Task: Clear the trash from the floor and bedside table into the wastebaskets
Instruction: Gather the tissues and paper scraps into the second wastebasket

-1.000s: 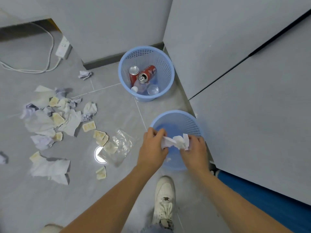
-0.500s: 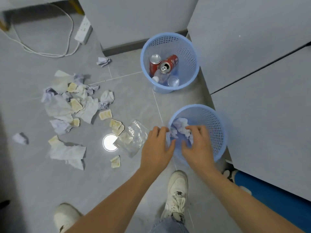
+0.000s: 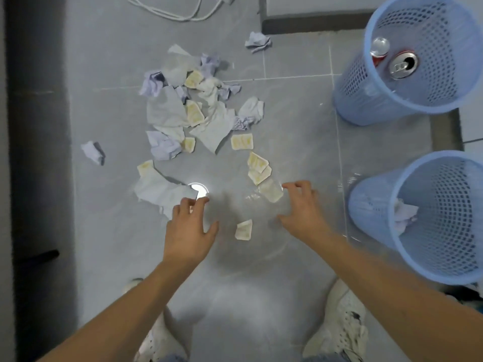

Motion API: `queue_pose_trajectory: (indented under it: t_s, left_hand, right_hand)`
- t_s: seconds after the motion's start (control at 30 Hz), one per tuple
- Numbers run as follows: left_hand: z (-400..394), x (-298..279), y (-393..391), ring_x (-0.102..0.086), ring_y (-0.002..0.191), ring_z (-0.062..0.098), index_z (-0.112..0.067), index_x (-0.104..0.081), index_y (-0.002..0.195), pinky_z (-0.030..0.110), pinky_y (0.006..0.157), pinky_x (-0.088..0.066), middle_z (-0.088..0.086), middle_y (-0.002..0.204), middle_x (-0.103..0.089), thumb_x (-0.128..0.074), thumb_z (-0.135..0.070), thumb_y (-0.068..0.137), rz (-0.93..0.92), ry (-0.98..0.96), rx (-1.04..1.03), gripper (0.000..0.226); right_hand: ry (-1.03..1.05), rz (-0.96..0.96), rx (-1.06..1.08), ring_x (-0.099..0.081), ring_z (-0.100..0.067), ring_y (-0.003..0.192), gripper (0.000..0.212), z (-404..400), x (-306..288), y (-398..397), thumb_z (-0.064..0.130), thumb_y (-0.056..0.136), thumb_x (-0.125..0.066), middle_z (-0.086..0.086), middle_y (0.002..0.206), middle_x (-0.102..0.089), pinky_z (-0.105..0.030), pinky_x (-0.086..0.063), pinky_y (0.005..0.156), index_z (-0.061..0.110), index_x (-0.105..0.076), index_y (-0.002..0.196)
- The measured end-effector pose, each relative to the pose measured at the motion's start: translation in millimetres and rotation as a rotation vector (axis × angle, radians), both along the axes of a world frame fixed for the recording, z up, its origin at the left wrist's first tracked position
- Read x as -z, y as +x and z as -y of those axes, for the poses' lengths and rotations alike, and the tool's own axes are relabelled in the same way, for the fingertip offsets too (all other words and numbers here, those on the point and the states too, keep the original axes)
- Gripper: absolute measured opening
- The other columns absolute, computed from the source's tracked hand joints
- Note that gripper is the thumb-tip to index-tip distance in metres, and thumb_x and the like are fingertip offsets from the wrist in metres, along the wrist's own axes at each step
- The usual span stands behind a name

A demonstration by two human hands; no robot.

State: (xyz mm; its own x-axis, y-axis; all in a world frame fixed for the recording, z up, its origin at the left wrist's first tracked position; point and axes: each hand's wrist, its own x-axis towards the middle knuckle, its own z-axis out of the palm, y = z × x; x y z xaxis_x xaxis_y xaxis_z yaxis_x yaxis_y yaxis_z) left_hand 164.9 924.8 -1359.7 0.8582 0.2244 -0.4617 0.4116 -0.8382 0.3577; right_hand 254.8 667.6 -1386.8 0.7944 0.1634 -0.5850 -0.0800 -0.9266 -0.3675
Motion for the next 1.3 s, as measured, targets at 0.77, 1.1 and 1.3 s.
queue_pose_trajectory:
  t_s: [0.77, 1.1, 1.3]
  left_hand:
    - [-87, 113, -2, -0.04, 0.109, 0.03, -0.029, -0.058, 0.132, 0.037, 0.061, -0.042, 0.005, 0.119, -0.045, -0.075, -0.017, 0.083, 0.035, 0.095, 0.127, 0.053]
    - [-73, 81, -7, -0.041, 0.094, 0.022, -0.022, -0.056, 0.119, 0.034, 0.055, -0.039, -0.001, 0.103, -0.049, -0.069, -0.015, 0.088, 0.129, 0.014, 0.132, 0.034]
    - [-32, 16, 10, -0.039, 0.09, 0.018, -0.018, -0.059, 0.111, 0.032, 0.054, -0.036, 0.0, 0.102, -0.049, -0.07, -0.018, 0.088, 0.181, -0.004, 0.183, 0.026]
  right_hand:
    - [-0.166, 0.214, -0.308, -0.047, -0.029, 0.1, 0.062, -24, 84, 27, 0.031, 0.079, -0.073, -0.003, 0.119, -0.039, -0.043, -0.051, 0.066, 0.038, -0.043, 0.133]
    - [0.008, 0.226, -0.229, -0.061, -0.042, 0.081, 0.021, -7, 89, 6, 0.011, 0.083, -0.064, -0.013, 0.091, -0.06, -0.041, -0.044, 0.064, 0.01, -0.061, 0.104]
    - [0.109, 0.286, -0.132, -0.059, -0.038, 0.075, 0.024, 6, 22, -6, 0.003, 0.081, -0.064, -0.008, 0.089, -0.057, -0.039, -0.047, 0.061, 0.012, -0.063, 0.103]
